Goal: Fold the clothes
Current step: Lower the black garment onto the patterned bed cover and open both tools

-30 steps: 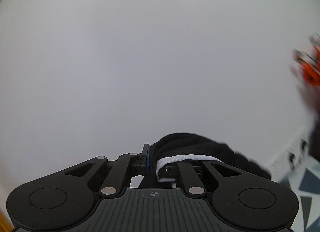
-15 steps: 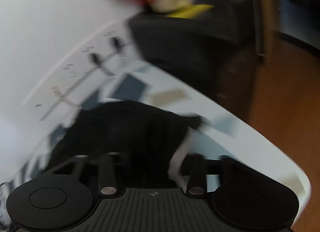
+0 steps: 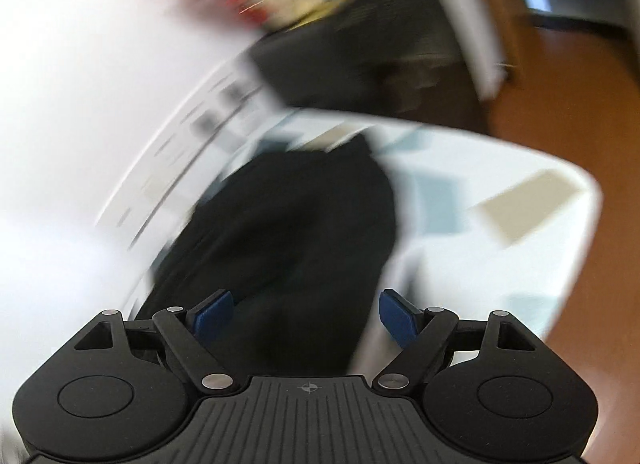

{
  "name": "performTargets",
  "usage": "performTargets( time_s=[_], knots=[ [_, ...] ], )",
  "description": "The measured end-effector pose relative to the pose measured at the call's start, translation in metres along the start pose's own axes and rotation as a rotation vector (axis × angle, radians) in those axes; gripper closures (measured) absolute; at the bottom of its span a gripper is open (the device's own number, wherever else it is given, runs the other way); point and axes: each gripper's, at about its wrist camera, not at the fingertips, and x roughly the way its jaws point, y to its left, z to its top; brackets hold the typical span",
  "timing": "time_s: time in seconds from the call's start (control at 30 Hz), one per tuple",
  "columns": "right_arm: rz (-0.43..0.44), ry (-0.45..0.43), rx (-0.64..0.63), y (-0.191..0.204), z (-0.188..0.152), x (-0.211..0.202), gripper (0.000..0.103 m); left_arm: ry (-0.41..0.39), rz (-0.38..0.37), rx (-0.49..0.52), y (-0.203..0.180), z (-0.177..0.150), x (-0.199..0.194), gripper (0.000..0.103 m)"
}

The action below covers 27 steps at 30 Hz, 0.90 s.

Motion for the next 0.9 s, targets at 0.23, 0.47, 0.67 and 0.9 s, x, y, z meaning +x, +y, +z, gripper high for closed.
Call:
performTargets(
  time_s=[0.23,0.47,0.67,0.9],
  knots=[
    [0.16,0.156,-0.263,0.131,-0.07,0.021,0.024,-0.14,0.269,-0.236,0.088,-0.03,-0.054,0.06],
    [0.213,0.306,-0.381,0.207,-0.131,0.054,0.024,-0.244,0.299,-0.766,0.212,-0.073,-0.091,0.06],
    [0.155,0.353,-0.41,0.222,-0.152,0.067,0.024,-0.311,0.263,-1.021,0.27,-0.087,-0.084,0.06],
    [0.093,0.343,-0.607,0.221,-0.171,0.063,0.024,-0.38,0.253,-1.079,0.292,-0.063,-0.063,0.044]
  ],
)
